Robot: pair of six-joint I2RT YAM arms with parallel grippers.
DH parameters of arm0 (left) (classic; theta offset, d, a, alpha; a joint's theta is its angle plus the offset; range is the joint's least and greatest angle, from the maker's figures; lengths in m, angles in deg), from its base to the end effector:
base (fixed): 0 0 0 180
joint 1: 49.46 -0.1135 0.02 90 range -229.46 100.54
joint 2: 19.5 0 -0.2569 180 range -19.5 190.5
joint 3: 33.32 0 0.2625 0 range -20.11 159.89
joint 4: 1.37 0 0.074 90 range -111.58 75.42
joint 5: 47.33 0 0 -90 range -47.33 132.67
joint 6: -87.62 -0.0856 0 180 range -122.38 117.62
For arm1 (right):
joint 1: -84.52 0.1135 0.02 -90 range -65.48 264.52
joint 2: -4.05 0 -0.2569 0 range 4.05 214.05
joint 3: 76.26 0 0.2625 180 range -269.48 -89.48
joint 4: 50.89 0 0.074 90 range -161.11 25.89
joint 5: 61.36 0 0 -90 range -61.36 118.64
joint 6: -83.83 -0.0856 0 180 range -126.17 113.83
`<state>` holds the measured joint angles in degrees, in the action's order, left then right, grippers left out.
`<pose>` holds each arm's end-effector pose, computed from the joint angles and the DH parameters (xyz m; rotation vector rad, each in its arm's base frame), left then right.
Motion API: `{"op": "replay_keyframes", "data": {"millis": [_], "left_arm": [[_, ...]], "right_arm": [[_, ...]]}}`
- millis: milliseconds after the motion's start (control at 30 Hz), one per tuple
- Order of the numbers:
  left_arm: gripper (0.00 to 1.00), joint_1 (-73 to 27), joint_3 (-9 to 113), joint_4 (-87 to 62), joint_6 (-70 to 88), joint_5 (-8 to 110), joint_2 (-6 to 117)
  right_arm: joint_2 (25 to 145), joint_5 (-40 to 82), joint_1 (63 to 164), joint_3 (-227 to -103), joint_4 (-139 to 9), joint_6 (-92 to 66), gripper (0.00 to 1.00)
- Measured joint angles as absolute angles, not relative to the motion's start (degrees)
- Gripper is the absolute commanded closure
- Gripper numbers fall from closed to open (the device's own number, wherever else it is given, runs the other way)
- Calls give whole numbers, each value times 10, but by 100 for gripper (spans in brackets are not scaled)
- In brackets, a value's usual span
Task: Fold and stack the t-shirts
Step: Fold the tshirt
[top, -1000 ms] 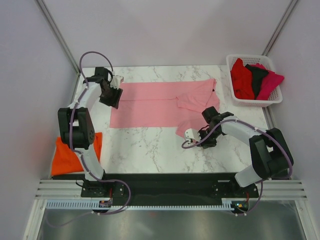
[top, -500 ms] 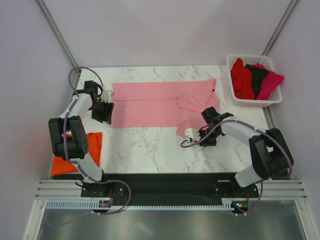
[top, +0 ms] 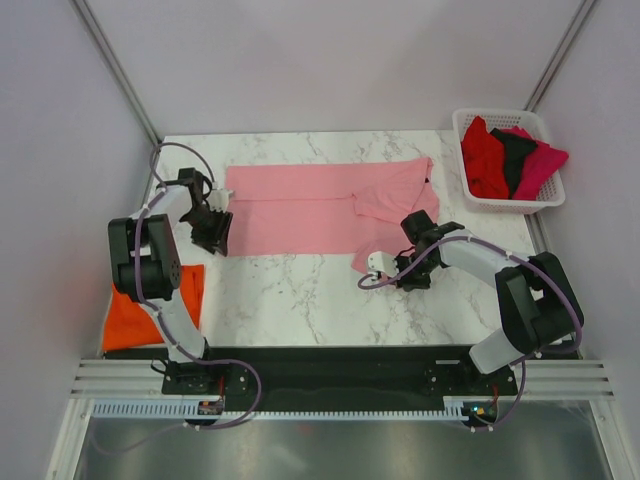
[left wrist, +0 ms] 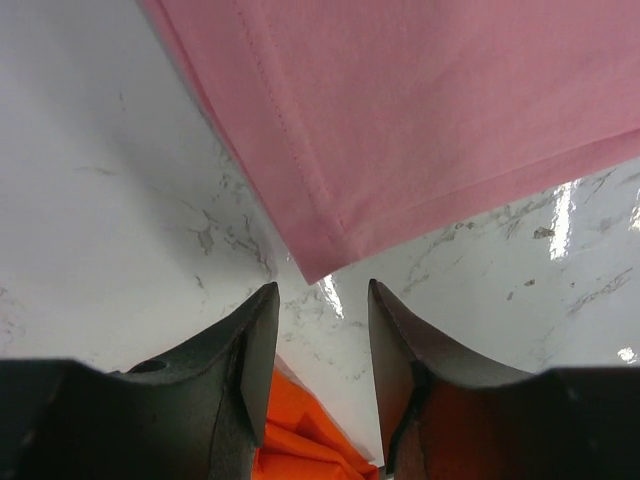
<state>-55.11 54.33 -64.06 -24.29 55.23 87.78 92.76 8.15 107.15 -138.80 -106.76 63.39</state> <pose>0.3647 0.0174 0.1145 0.4384 2.9151 -0.2679 0.2388 0.1320 0.1019 -2.0760 1.9485 0.3931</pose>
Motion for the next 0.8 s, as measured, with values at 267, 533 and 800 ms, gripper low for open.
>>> {"op": "replay_keyframes", "data": {"millis": [267,533,800], "left_arm": [[53,-551,580,-637,-243,552,919],[60,-551,590,-635,-243,553,925],[60,-551,585,-636,-243,553,925]], "right_arm": [[928,82,1072,-1388,-1067,621,100],[927,82,1072,-1388,-1067,613,100],[927,82,1072,-1388,-1065,609,100]]}}
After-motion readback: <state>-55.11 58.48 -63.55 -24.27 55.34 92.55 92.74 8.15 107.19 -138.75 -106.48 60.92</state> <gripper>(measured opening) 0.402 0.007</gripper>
